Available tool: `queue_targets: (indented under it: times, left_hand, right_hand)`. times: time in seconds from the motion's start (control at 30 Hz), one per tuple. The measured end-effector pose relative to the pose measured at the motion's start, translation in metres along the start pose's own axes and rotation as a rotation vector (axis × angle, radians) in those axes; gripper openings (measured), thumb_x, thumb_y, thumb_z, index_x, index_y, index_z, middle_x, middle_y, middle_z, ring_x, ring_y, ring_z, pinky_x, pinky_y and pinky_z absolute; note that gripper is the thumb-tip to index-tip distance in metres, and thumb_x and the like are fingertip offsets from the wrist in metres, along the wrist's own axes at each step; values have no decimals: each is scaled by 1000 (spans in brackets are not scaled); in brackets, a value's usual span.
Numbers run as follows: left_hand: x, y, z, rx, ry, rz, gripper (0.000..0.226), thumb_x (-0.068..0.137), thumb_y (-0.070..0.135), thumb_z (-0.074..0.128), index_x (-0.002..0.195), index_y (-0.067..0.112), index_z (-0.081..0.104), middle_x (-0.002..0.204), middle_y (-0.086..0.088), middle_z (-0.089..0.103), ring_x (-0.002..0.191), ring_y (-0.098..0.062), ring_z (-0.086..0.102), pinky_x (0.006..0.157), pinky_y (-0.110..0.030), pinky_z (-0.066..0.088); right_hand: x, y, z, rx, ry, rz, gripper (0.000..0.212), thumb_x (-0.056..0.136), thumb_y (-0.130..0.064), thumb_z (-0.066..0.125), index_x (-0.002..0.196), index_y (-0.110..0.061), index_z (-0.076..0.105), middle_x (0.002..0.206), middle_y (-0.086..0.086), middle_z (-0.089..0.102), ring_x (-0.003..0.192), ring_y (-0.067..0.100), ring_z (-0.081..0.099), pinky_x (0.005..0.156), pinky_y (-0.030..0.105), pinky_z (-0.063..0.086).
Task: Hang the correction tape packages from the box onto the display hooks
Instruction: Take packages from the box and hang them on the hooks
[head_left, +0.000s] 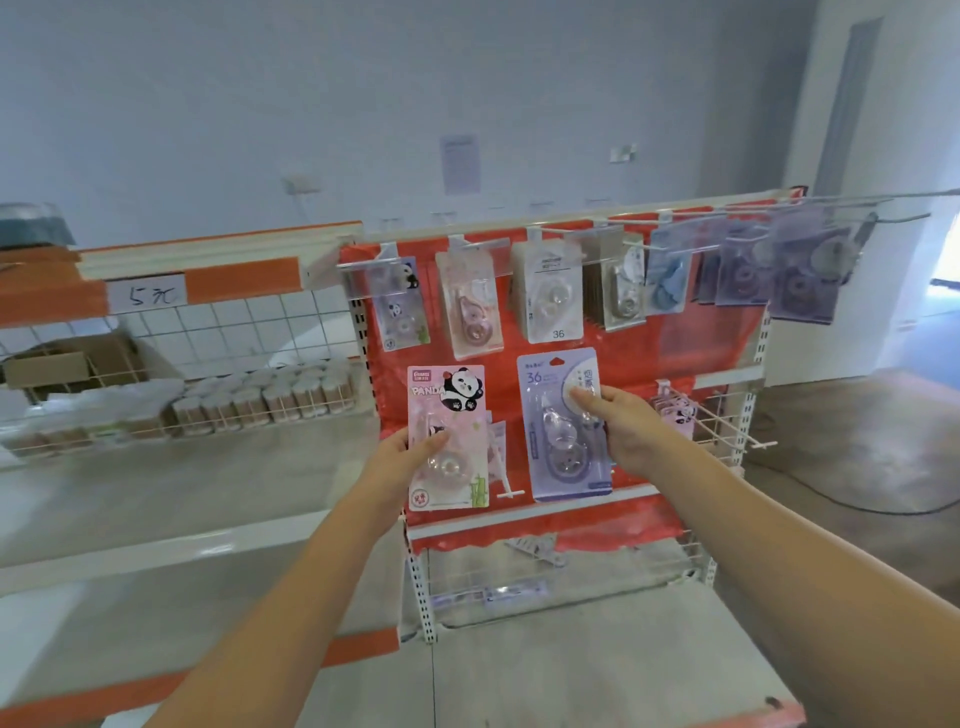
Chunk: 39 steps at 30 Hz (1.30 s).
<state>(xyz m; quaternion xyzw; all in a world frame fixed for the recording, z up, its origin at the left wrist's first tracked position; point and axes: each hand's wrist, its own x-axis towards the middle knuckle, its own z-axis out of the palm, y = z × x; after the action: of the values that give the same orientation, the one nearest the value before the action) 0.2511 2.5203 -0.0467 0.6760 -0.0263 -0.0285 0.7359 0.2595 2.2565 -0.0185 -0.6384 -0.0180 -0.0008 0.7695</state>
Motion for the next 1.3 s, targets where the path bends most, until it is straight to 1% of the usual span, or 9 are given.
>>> queue_targets:
  times: [0.1,0.23,0.37,0.53,0.7,0.8,1.03,1.17,1.3]
  left_hand:
    - [11,-3,-2,-36,17,-4,26,80,21,69,105,12,68,104,-11,72,102,-34,66,92,-48,51]
    - [29,-2,5,-46,46,11,41,76,26,71,113,8,65,109,-16,70,98,-36,68,88,-49,53]
    - [46,2,20,-25,118,2,33,85,23,67,114,8,64,102,-10,73,90,-27,71,71,-35,56]
    - [65,6,37,-22,142,29,49,71,38,75,113,14,66,109,-9,72,102,-31,67,95,-53,49]
    - [80,-4,56,-50,147,53,45,73,33,72,113,14,66,109,-9,72,104,-31,66,97,-52,47]
    - [86,-8,71,-86,152,49,31,85,22,65,114,12,64,104,-9,73,97,-29,69,89,-46,53]
    - [94,-7,81,-114,151,78,14,91,14,59,104,14,65,99,-6,73,88,-21,71,76,-34,56]
    - [91,-7,64,-172,155,66,19,86,16,62,105,16,66,102,-5,73,98,-25,67,86,-41,51]
    - [83,-18,46,-129,120,44,42,74,29,70,114,15,64,112,-10,70,103,-31,67,89,-48,51]
  right_hand:
    - [19,4,6,23,-34,7,12,93,-14,57,96,-6,65,94,9,70,87,22,64,89,40,50]
    - [50,1,3,24,-96,11,14,94,-14,54,95,-6,65,87,6,71,83,21,65,79,34,54]
    - [81,-6,-8,16,-122,47,26,97,-13,50,115,4,58,102,16,65,96,30,59,97,46,45]
    - [107,-13,-28,35,-183,47,27,97,-13,50,117,3,58,104,18,65,89,26,62,91,42,49]
    - [121,-8,-48,48,-227,20,21,96,-12,50,108,1,61,90,10,71,76,19,68,68,28,58]
    - [125,-5,-66,41,-209,42,17,95,-12,52,102,-2,64,83,7,73,72,17,70,65,28,57]
    - [116,-14,-120,13,-74,2,14,94,-13,54,95,-5,65,82,6,73,76,19,68,79,35,56]
    - [100,-14,-142,42,14,-4,13,95,-13,52,95,-7,63,74,-1,73,66,10,69,59,23,56]
    - [83,-9,-156,34,46,3,18,96,-14,50,104,-4,62,79,1,74,70,13,70,62,25,58]
